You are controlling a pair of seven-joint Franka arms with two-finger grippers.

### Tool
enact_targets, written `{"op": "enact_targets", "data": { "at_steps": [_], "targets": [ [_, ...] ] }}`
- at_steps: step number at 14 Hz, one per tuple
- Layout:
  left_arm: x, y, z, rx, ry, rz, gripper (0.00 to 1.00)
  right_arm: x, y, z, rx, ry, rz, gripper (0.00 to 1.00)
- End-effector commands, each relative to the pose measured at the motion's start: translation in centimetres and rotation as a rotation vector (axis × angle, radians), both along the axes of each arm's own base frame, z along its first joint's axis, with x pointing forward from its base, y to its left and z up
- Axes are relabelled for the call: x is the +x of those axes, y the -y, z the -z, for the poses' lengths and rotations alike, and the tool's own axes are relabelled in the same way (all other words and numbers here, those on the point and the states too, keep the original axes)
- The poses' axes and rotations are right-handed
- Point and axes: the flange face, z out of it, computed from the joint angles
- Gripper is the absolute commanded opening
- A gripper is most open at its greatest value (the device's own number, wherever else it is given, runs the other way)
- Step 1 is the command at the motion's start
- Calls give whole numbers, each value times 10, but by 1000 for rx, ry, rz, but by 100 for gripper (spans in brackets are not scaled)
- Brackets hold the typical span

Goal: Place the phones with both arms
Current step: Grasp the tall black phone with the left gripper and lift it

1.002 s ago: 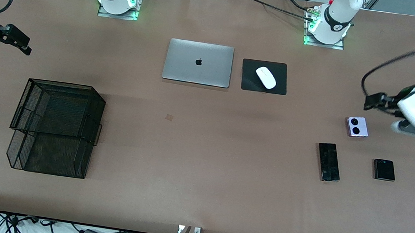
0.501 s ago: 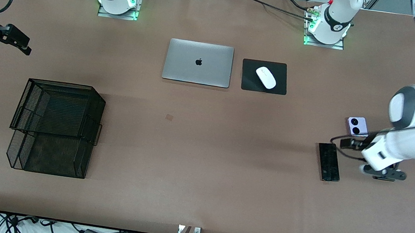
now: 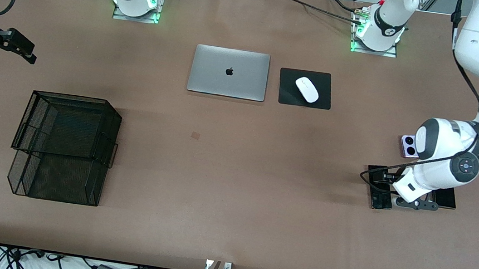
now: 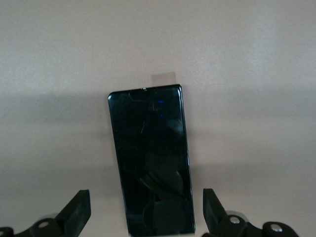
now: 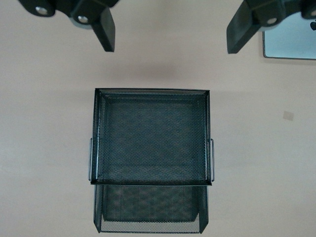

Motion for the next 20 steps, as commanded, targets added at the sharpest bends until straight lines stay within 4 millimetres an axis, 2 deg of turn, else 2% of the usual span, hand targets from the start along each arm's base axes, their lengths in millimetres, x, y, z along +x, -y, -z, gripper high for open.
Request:
{"op": "enact_targets", "data": {
  "at_steps": [1, 4, 5, 8, 9, 11, 12, 13, 14, 17, 19, 20],
  "targets": [
    [-1, 1, 17, 12, 37, -8, 100, 1, 0, 1, -11, 6, -20, 100],
    [-2, 2, 32, 10, 48, -20, 100, 2, 0, 4, -11, -1, -20, 100],
    [-6, 2, 43, 9, 54, -28, 100, 3, 1, 6, -10, -4, -18, 100],
    [-6, 1, 54, 9, 69, -48, 100, 3, 0, 7, -11, -2, -20, 100],
    [-6, 1, 54, 9, 74, -48, 91, 3, 0, 7, -11, -2, -20, 100],
    [-6, 3, 54, 7, 74, -51, 51, 3, 0, 7, -11, -2, -20, 100],
    [-6, 2, 54, 7, 72, -52, 37, 4, 0, 7, -10, -4, -20, 100],
    [-5, 2, 50, 8, 75, -50, 30, 3, 0, 7, -10, -4, -20, 100],
    [-4, 1, 45, 8, 78, -44, 29, 4, 0, 7, -11, -2, -20, 100],
    [2, 3, 11, 8, 76, -36, 27, 5, 0, 7, -11, 1, -20, 100],
    [4, 19, -24, 5, 42, -12, 27, 8, -2, 10, -10, 6, -23, 100],
    [4, 33, -38, 0, 18, 7, 27, 9, -2, 10, -8, 7, -22, 100]
  ]
}}
